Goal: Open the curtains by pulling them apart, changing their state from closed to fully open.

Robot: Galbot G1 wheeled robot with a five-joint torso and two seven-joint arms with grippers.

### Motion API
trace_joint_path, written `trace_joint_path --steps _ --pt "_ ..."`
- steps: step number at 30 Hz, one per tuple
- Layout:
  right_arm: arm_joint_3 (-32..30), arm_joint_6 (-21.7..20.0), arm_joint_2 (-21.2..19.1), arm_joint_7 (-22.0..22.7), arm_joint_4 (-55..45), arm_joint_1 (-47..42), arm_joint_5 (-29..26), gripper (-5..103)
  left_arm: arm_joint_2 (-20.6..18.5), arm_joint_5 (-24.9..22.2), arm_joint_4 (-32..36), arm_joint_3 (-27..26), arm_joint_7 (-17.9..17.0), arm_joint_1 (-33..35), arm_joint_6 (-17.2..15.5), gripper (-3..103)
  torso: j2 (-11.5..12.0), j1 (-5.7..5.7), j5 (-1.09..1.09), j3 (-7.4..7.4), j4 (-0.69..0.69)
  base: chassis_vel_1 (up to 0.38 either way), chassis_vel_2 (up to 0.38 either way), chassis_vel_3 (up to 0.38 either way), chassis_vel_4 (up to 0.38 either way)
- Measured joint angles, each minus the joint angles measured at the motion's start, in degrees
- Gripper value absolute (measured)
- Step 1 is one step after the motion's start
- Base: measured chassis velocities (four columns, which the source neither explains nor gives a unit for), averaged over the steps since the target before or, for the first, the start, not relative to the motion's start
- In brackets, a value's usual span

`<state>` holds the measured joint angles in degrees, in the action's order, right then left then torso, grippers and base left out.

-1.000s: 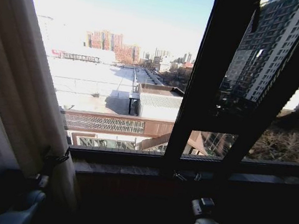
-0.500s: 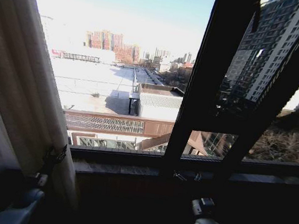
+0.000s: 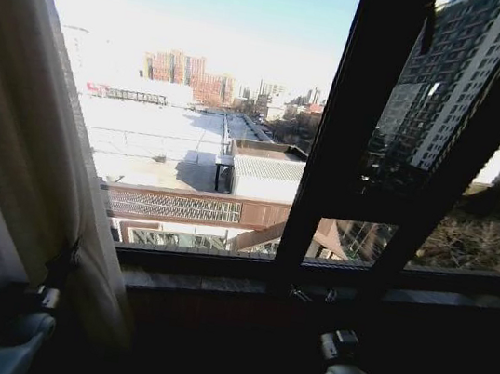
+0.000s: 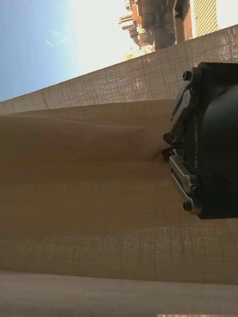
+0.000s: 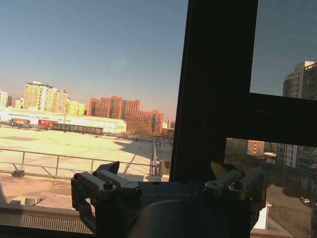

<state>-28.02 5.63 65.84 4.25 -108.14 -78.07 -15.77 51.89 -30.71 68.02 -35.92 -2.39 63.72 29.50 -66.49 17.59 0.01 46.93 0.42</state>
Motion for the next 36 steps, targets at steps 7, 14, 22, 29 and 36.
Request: trace_joint_path --steps 7,14,22,29,36 --pt "0.0 0.0 0.0 0.0 0.0 0.0 0.0 100 -3.2 -2.0 -1.5 -2.1 -5.0 0.8 -0.2 0 0.0 0.00 0.00 0.00 0.02 0.000 0.000 0.000 0.000" --pt "0.0 0.0 0.0 0.0 0.0 0.0 0.0 100 -7.0 -3.5 -8.9 -4.4 -12.5 0.8 -0.5 0 0.0 0.00 0.00 -0.01 0.01 0.000 0.000 0.000 0.000" --pt "0.0 0.0 0.0 0.0 0.0 0.0 0.0 100 -8.5 -4.4 -11.2 -5.8 -14.7 1.3 -0.4 0 0.0 0.00 0.00 -0.01 0.00 0.000 0.000 0.000 0.000" --pt "0.0 0.0 0.0 0.0 0.0 0.0 0.0 100 -6.6 -2.2 -8.8 -5.9 -16.5 1.5 -1.6 0 0.0 0.00 -0.01 0.00 0.02 0.000 0.000 0.000 0.000" --pt "0.0 0.0 0.0 0.0 0.0 0.0 0.0 100 -5.2 0.4 -7.8 -5.8 -16.7 2.2 -1.9 0 0.0 0.00 -0.02 -0.01 0.02 0.000 0.000 0.000 0.000"
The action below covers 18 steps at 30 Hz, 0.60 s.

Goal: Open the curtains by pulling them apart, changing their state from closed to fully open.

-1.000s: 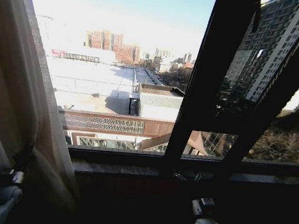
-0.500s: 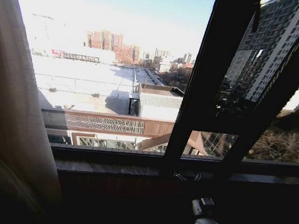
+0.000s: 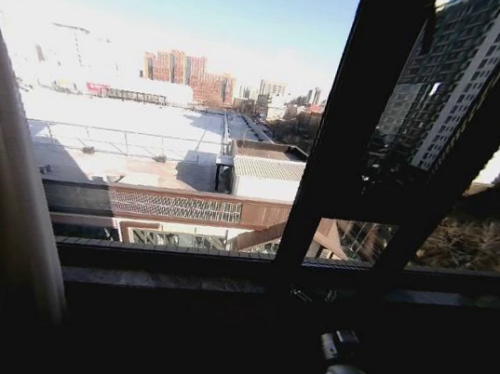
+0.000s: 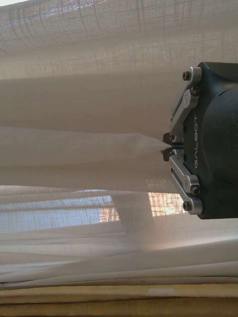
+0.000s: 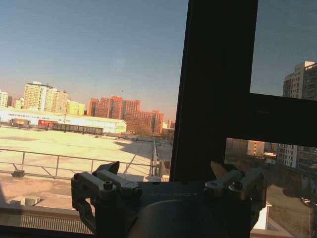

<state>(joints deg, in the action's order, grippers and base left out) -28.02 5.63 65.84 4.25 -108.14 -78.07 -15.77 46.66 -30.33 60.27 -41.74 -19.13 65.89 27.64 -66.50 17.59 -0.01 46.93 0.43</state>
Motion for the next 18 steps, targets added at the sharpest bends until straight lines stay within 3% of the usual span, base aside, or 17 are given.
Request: trace_joint_path --steps 3,7,8,10,14,15,17,18 --pt "0.0 0.0 0.0 0.0 0.0 0.0 0.0 100 0.9 1.0 3.0 0.0 0.1 1.8 -0.1 -1 0.0 0.00 -0.01 0.00 -0.01 0.000 0.000 0.000 0.000" --pt "0.0 0.0 0.0 0.0 0.0 0.0 0.0 100 2.8 2.9 8.9 -0.6 0.4 4.9 -0.3 8 0.0 0.00 0.00 0.00 0.00 0.000 0.000 0.000 0.000" --pt "0.0 0.0 0.0 0.0 0.0 0.0 0.0 100 3.8 3.8 11.9 -0.9 0.5 6.3 -0.5 20 0.0 0.00 0.00 0.00 -0.01 0.000 0.000 0.000 0.000" --pt "0.0 0.0 0.0 0.0 0.0 0.0 0.0 100 5.0 4.7 15.1 -1.2 0.5 7.7 -0.8 20 0.0 0.00 0.00 0.00 -0.01 0.000 0.000 0.000 0.000" --pt "0.0 0.0 0.0 0.0 0.0 0.0 0.0 100 9.1 6.1 25.9 -1.7 1.7 12.1 -2.2 41 0.0 0.00 -0.01 0.00 0.01 0.000 0.000 0.000 0.000" --pt "0.0 0.0 0.0 0.0 0.0 0.0 0.0 100 9.1 6.1 25.9 -1.7 1.7 12.1 -2.2 41 0.0 0.00 -0.01 0.00 0.01 0.000 0.000 0.000 0.000" --pt "0.0 0.0 0.0 0.0 0.0 0.0 0.0 100 11.2 5.0 30.3 -1.7 4.7 14.2 -2.4 51 0.0 0.00 -0.01 0.00 0.00 0.000 0.000 0.000 0.000" --pt "0.0 0.0 0.0 0.0 0.0 0.0 0.0 100 12.8 3.5 33.1 -1.7 7.6 15.4 -2.7 51 0.0 -0.01 -0.02 0.00 0.00 0.000 0.000 0.000 0.000"
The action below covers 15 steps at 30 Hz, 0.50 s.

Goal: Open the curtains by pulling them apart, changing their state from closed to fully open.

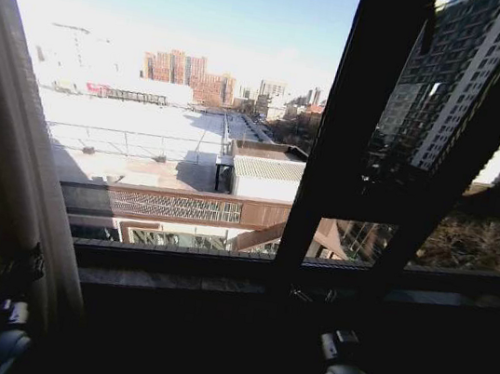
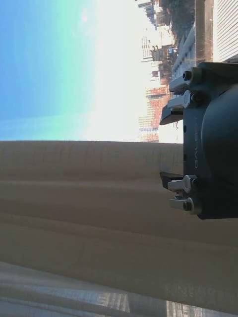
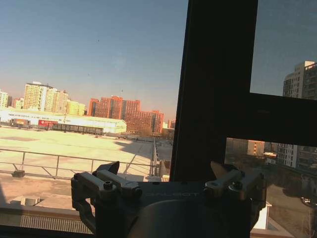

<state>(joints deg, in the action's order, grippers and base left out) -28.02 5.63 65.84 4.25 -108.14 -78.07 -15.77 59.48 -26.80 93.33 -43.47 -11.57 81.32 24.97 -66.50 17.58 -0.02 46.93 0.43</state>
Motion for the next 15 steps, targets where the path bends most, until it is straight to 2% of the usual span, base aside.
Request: trace_joint_path --steps 1,2,3,4,6,7,8,9,10,13,15 --pt "0.0 0.0 0.0 0.0 0.0 0.0 0.0 100 1.2 -0.9 1.6 0.0 1.7 0.8 -0.3 57 0.0 0.00 0.01 0.00 0.00 0.000 0.000 0.000 0.000" --pt "0.0 0.0 0.0 0.0 0.0 0.0 0.0 100 1.2 -0.9 1.6 0.0 1.7 0.8 -0.3 57 0.0 0.00 0.01 0.00 0.00 0.000 0.000 0.000 0.000" --pt "0.0 0.0 0.0 0.0 0.0 0.0 0.0 100 2.3 -1.4 2.8 0.0 3.5 1.5 -0.5 63 0.0 0.00 0.01 0.00 0.00 0.000 0.000 0.000 0.000" --pt "0.0 0.0 0.0 0.0 0.0 0.0 0.0 100 3.6 -1.7 3.9 0.1 5.2 2.2 -0.6 63 0.0 0.00 0.01 0.00 0.00 0.000 0.000 0.000 0.000" --pt "0.0 0.0 0.0 0.0 0.0 0.0 0.0 100 5.6 -1.5 5.2 0.2 6.6 3.0 -0.8 74 0.0 0.00 0.00 0.00 0.00 0.000 0.000 0.000 0.000" --pt "0.0 0.0 0.0 0.0 0.0 0.0 0.0 100 5.6 -1.5 5.2 0.2 6.6 3.0 -0.8 74 0.0 0.00 0.00 0.00 0.00 0.000 0.000 0.000 0.000" --pt "0.0 0.0 0.0 0.0 0.0 0.0 0.0 100 7.5 -1.5 6.2 0.3 7.0 3.6 -1.1 80 0.0 0.00 0.01 0.00 0.00 0.000 0.000 0.000 0.000" --pt "0.0 0.0 0.0 0.0 0.0 0.0 0.0 100 8.3 -1.6 6.6 0.4 7.1 3.8 -1.2 85 0.0 0.00 0.01 0.00 0.00 0.000 0.000 0.000 0.000" --pt "0.0 0.0 0.0 0.0 0.0 0.0 0.0 100 8.9 -1.7 6.9 0.4 7.2 4.0 -1.2 85 0.0 0.00 0.01 0.00 0.00 0.000 0.000 0.000 0.000" --pt "0.0 0.0 0.0 0.0 0.0 0.0 0.0 100 10.7 -1.6 7.6 0.6 7.6 4.6 -1.2 98 0.0 0.00 0.02 0.00 0.00 0.000 0.000 0.000 0.000" --pt "0.0 0.0 0.0 0.0 0.0 0.0 0.0 100 10.9 -1.4 7.7 0.5 7.8 4.7 -1.0 99 0.0 0.00 0.02 0.00 0.00 0.000 0.000 0.000 0.000"
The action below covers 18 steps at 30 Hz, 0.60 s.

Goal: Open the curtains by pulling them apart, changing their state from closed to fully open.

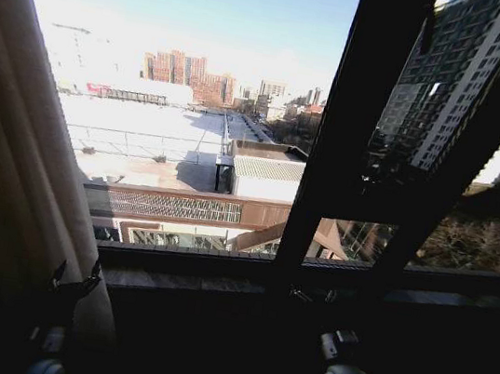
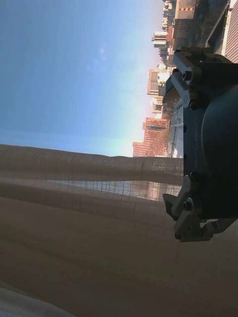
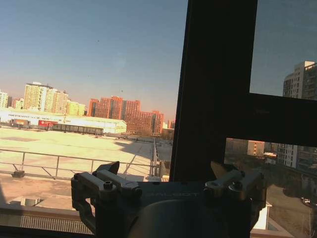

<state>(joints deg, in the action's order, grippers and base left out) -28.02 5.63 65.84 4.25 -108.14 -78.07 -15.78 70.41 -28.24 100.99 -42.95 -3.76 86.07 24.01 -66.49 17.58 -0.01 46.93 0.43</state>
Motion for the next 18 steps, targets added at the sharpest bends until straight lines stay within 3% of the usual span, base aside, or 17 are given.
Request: trace_joint_path --steps 18 --pt "0.0 0.0 0.0 0.0 0.0 0.0 0.0 100 -0.3 1.2 -1.2 -0.4 0.5 0.3 1.5 100 0.0 0.00 0.01 0.00 0.00 0.000 0.000 0.000 0.000"
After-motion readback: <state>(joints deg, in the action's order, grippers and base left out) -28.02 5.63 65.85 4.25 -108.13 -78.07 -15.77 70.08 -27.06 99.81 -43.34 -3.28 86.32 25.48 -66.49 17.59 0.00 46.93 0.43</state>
